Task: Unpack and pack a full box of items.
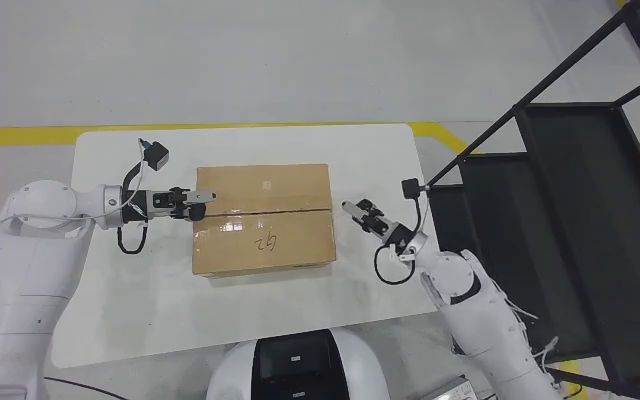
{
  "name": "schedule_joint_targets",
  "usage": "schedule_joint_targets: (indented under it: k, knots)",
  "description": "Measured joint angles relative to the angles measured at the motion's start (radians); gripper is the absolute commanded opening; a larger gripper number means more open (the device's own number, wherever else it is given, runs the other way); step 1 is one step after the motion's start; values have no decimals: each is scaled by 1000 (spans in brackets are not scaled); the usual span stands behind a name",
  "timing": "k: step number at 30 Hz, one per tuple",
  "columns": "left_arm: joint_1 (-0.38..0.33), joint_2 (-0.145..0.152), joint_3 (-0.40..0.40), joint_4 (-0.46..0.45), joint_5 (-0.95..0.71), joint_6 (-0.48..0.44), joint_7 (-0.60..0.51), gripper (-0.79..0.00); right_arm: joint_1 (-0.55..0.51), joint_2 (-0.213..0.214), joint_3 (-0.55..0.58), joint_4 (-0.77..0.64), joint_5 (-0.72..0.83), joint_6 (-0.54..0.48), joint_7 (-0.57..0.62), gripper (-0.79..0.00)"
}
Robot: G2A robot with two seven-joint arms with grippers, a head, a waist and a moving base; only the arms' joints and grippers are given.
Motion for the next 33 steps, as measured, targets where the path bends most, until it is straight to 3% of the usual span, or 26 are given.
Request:
schedule_joint_targets:
  k: [6,11,15,22,33]
  knots:
    - [0,0,0,0,0,0,0,0,-116,12,67,-158,-155,111,-66,0]
    - [0,0,0,0,0,0,0,0,-171,15,61,-215,-153,153,3,0]
    - [0,0,0,0,0,0,0,0,-117,8,-5,-134,-81,157,78,0]
    - [0,0,0,0,0,0,0,0,42,-19,-128,103,74,122,110,0]
    - [0,0,0,0,0,0,0,0,213,-55,-207,389,253,-38,83,0]
